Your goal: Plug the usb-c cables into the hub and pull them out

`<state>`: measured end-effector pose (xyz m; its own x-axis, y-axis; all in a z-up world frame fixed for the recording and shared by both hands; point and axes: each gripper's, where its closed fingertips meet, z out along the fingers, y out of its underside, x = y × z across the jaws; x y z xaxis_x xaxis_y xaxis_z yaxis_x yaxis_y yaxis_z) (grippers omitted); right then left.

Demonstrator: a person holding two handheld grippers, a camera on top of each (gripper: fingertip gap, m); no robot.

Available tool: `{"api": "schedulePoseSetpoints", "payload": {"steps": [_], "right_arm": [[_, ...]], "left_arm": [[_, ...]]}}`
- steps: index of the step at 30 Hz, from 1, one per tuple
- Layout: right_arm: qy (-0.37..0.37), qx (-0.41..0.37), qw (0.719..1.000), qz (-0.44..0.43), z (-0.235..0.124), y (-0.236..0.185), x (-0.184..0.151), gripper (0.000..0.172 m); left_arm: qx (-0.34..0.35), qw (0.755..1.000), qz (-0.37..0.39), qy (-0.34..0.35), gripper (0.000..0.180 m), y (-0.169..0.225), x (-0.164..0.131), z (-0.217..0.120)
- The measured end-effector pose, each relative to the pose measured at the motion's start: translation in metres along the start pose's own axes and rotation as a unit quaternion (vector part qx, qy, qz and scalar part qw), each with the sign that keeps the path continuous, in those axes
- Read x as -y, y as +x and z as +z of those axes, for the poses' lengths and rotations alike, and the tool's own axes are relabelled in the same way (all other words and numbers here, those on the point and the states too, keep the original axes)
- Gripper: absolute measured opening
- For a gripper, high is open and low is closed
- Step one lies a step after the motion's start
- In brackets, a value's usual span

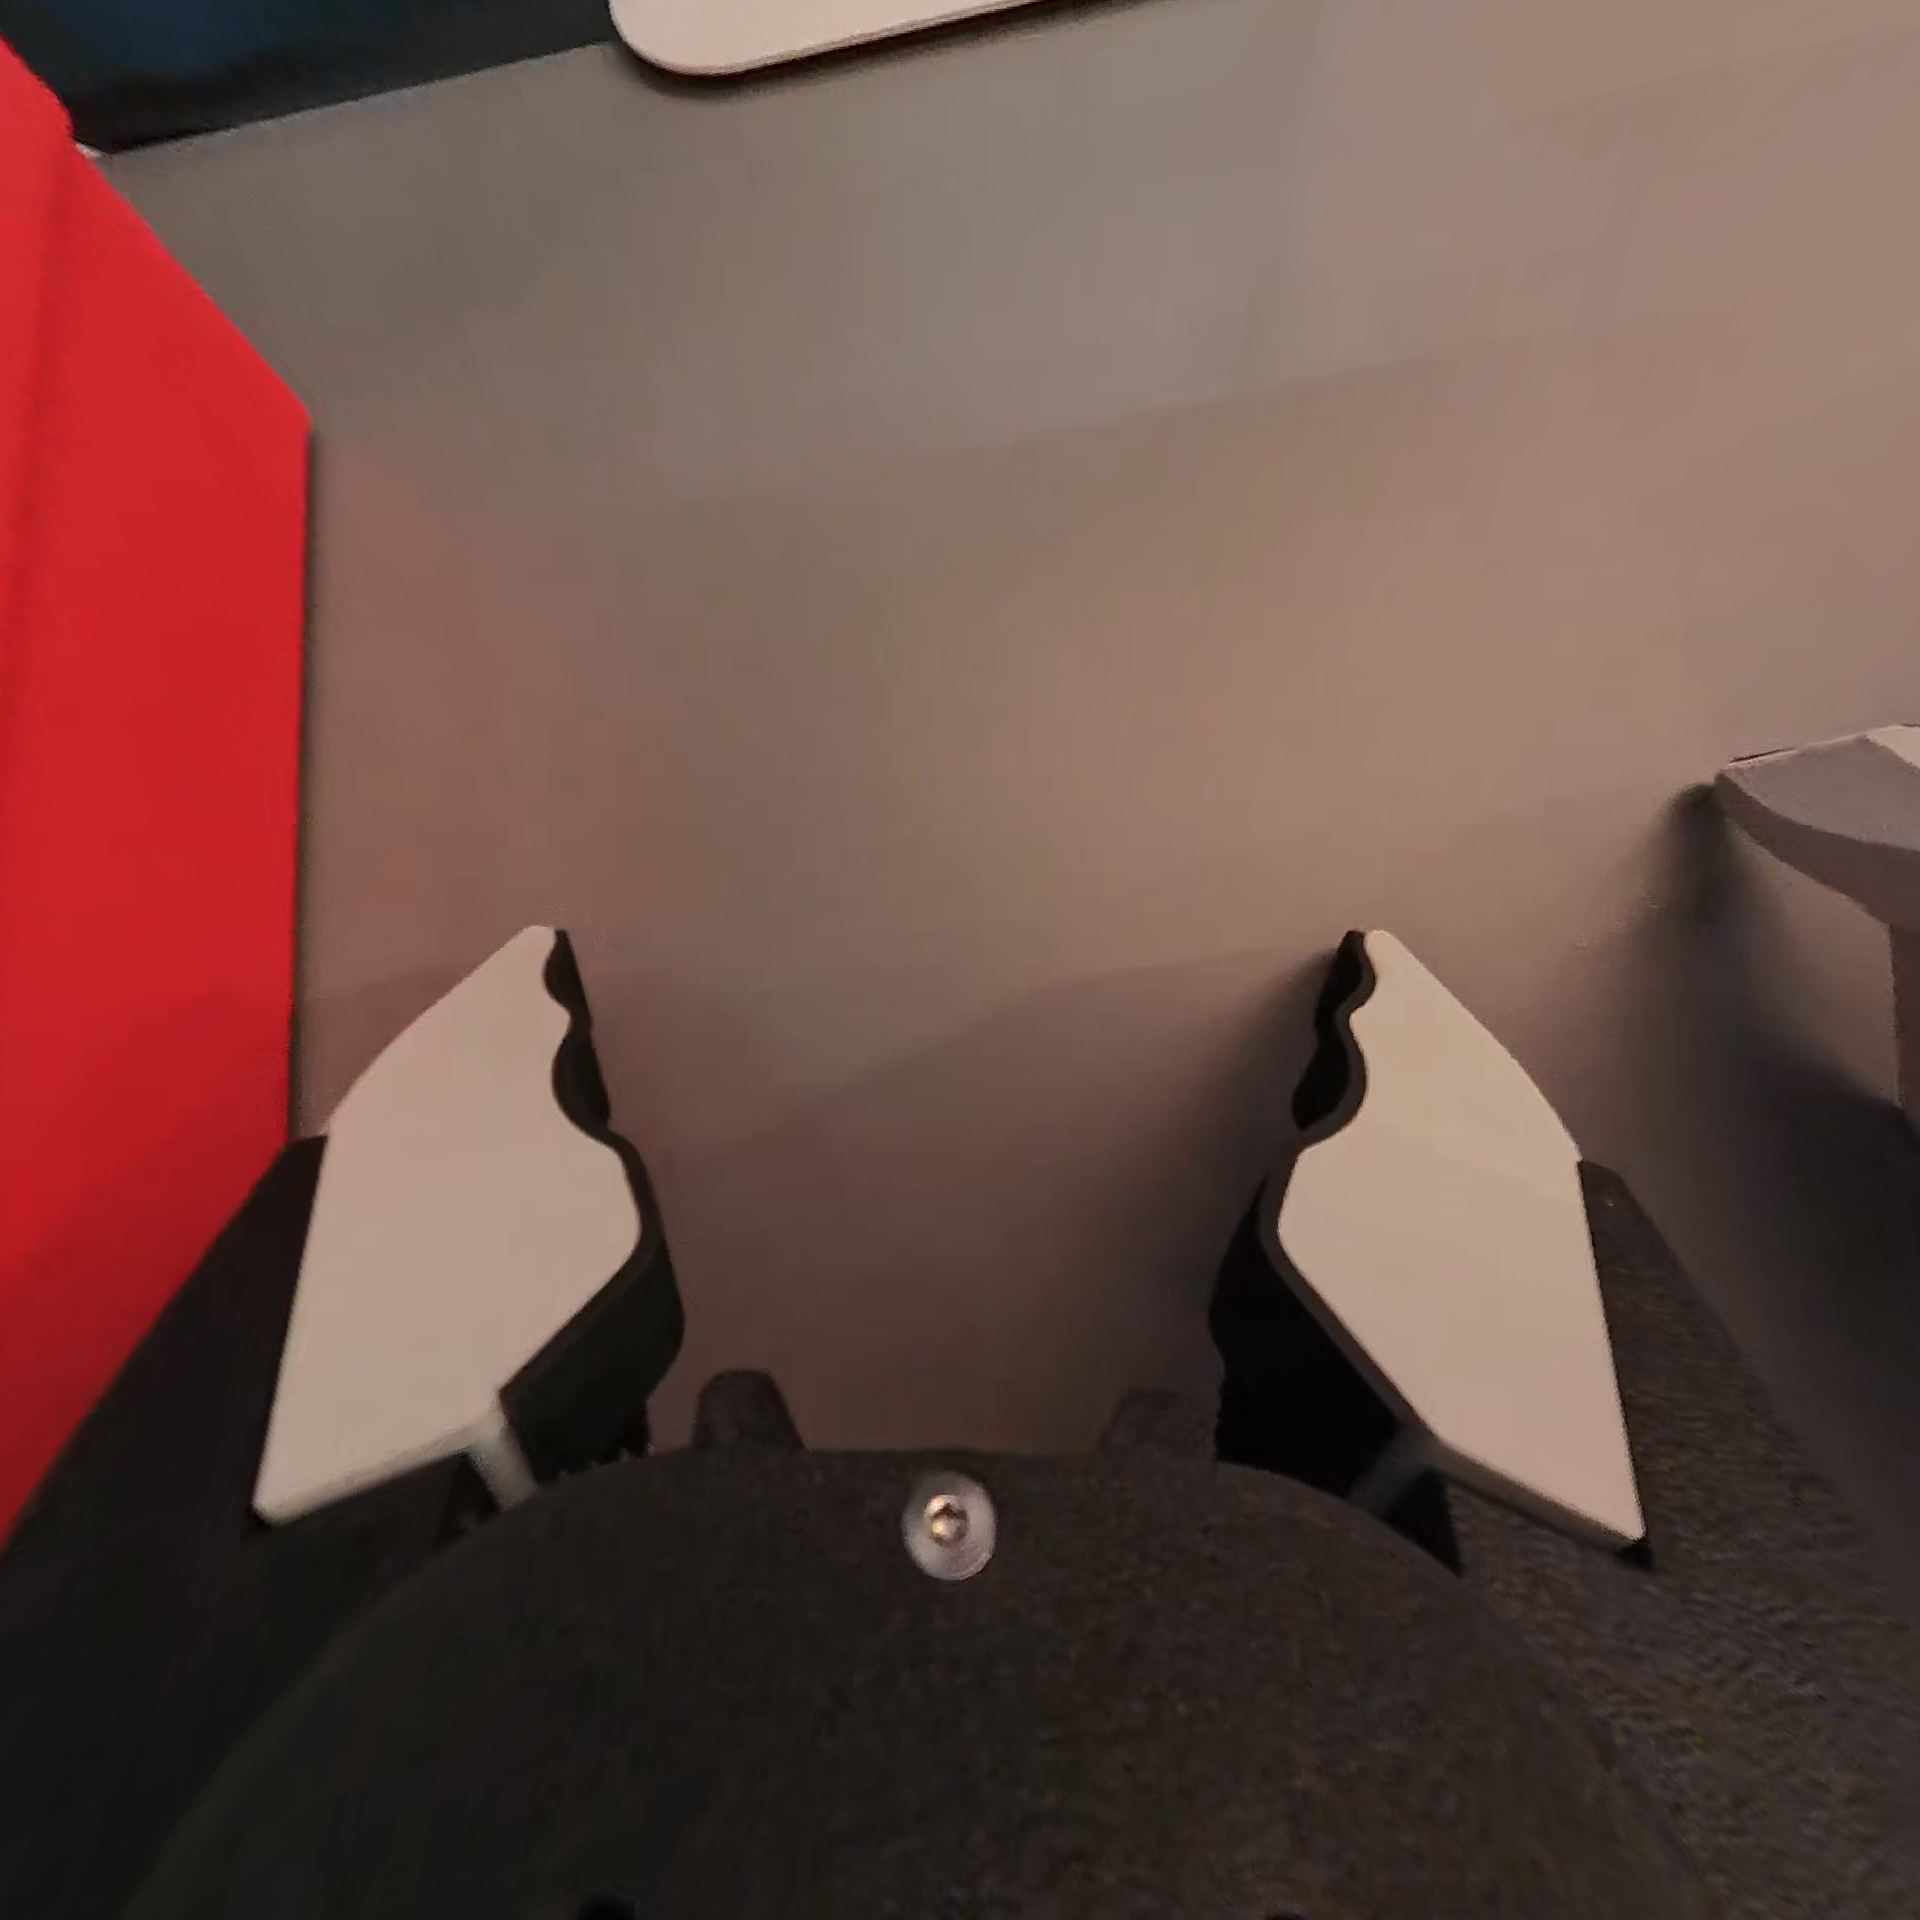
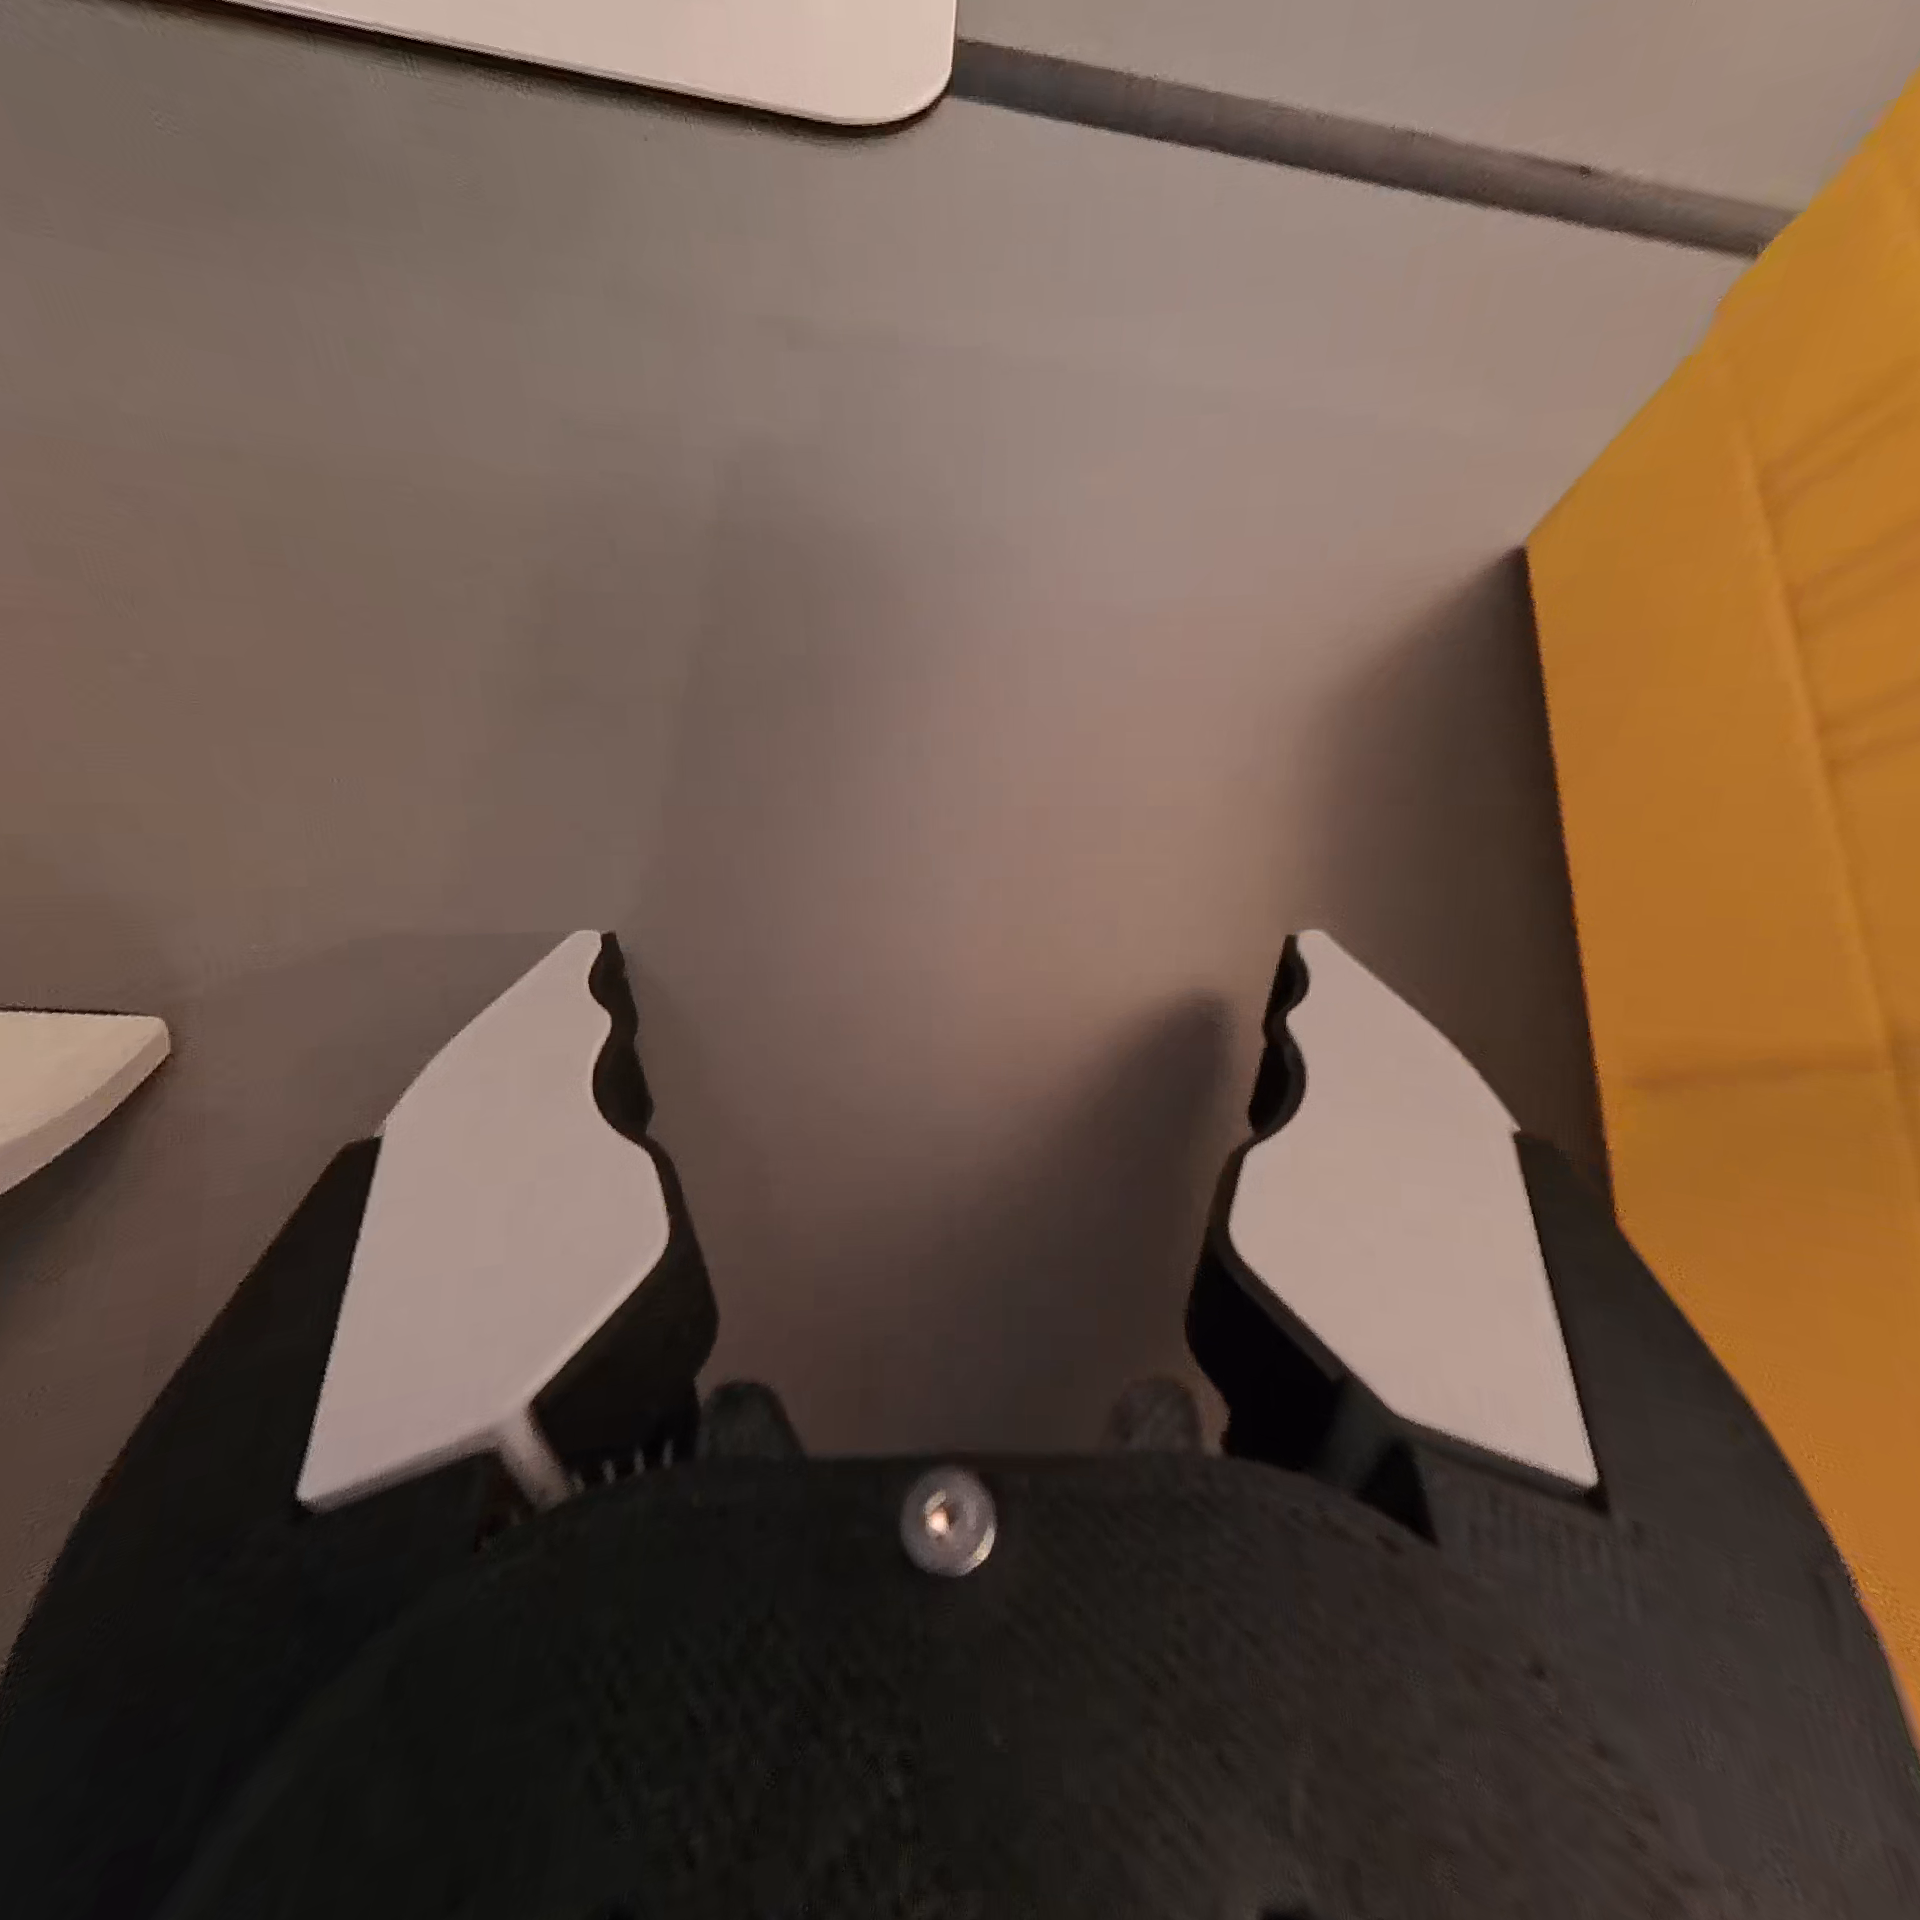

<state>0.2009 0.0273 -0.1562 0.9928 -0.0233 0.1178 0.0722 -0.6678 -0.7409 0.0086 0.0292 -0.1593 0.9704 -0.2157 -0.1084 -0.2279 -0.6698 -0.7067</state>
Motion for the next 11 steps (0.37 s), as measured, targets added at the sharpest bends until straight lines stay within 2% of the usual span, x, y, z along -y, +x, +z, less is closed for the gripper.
{"api": "schedulePoseSetpoints", "payload": {"steps": [7, 11], "right_arm": [[-0.027, 0.025, 0.998, 0.055, 0.003, -0.013, -0.007, 0.116], [-0.034, 0.024, 0.997, 0.059, 0.003, -0.018, -0.008, 0.120]], "left_arm": [[-0.013, 0.998, -0.051, -0.031, 0.143, -0.005, -0.008, 0.006], [-0.013, 0.998, -0.056, -0.034, 0.145, -0.004, -0.007, 0.007]]}}
